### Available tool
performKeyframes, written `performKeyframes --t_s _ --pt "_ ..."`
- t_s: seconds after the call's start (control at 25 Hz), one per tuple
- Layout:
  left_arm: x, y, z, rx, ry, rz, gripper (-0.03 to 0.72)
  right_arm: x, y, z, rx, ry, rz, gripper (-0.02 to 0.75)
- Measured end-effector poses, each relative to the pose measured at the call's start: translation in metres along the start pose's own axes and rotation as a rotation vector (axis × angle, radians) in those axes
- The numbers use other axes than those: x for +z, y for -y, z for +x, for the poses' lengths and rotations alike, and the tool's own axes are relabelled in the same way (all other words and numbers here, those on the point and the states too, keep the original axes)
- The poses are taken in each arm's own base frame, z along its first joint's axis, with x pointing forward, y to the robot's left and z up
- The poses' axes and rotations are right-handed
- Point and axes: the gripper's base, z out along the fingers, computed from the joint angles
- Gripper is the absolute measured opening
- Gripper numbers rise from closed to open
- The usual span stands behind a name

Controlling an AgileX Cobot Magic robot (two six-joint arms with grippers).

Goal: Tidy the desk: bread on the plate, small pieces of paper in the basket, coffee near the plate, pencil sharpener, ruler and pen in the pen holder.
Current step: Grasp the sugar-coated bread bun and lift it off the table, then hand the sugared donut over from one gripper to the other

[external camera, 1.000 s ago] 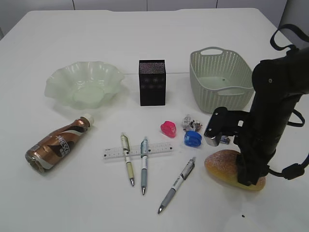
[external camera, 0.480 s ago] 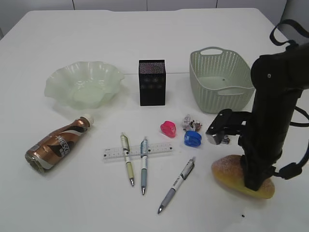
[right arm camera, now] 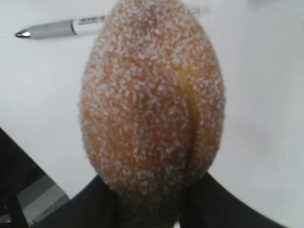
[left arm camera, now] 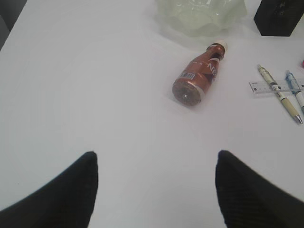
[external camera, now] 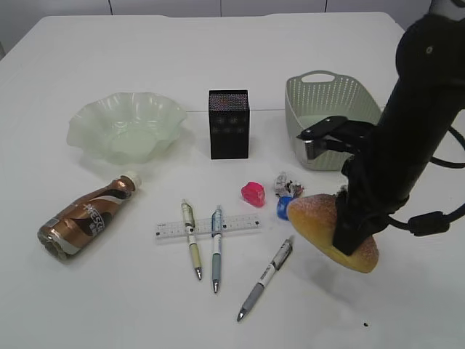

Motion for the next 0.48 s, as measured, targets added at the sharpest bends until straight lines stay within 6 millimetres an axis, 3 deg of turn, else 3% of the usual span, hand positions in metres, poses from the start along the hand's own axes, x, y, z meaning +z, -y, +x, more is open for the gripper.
performKeyframes --t_s 0.24,0.48 --pt "0.0 0.0 0.0 0.0 0.0 0.0 0.559 -0.045 -0.027 0.007 0.004 0.119 -0.043 0.228" --pt "0.0 0.0 0.0 0.0 0.0 0.0 0.559 -0.106 -0.069 0.02 -0.06 0.387 -0.096 0.226"
